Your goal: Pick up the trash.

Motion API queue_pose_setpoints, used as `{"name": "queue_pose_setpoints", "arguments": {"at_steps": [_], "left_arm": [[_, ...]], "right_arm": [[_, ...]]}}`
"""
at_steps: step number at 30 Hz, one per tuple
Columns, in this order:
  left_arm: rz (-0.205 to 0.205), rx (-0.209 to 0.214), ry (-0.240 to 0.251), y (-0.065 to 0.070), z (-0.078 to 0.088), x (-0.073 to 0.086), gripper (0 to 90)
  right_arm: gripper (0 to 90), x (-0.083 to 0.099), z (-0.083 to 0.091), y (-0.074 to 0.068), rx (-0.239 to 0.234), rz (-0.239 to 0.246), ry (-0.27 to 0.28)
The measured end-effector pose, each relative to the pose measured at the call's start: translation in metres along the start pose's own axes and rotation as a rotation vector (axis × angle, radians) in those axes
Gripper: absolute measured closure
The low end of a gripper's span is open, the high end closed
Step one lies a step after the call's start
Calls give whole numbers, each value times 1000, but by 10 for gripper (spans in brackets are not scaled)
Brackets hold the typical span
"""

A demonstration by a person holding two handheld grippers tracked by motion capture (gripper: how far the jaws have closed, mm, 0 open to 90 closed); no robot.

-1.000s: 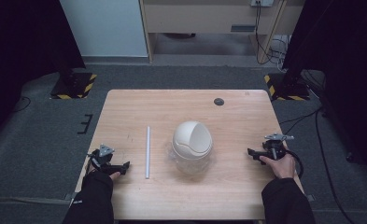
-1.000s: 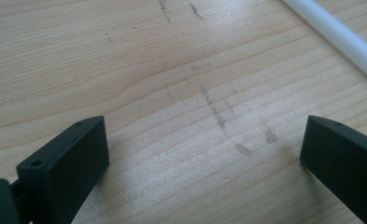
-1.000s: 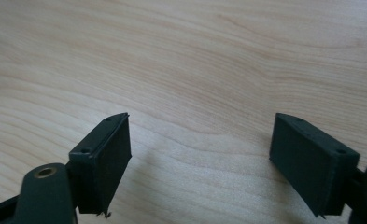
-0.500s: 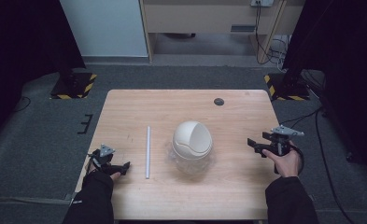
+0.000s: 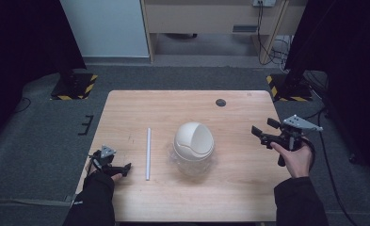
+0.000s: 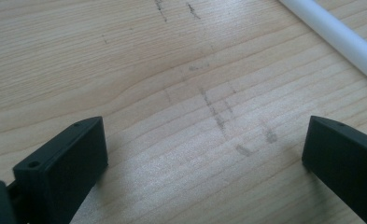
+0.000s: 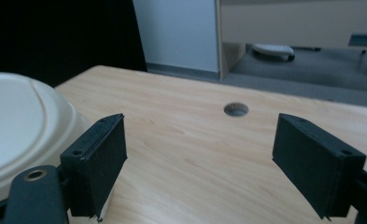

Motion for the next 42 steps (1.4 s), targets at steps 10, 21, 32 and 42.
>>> {"name": "queue_pose_setpoints", "arguments": {"at_steps": [10, 21, 32, 42], "left_arm": [[-1, 0, -1, 0, 0, 0, 0], [0, 2, -7, 0, 0, -1, 0], [-7, 7, -19, -1, 1, -2, 0], [-9, 8, -12, 0, 0, -2, 0]], "right_arm": [[173, -27, 14, -30, -57, 61, 60], [170, -44, 14, -70, -134, 121, 85], [179, -43, -5, -101, -229, 141, 71], [188, -29, -33, -128, -290, 190, -5]]}}
Point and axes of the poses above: each handheld gripper's, and its own axes: z roughly backward along the jaws, x roughly out of its underside, y roughly to its right, the point moved 1 cm from there along -z, roughly forward along the jaws, and after that the axes turned 9 degrees about -y, right-handed, at the moved point
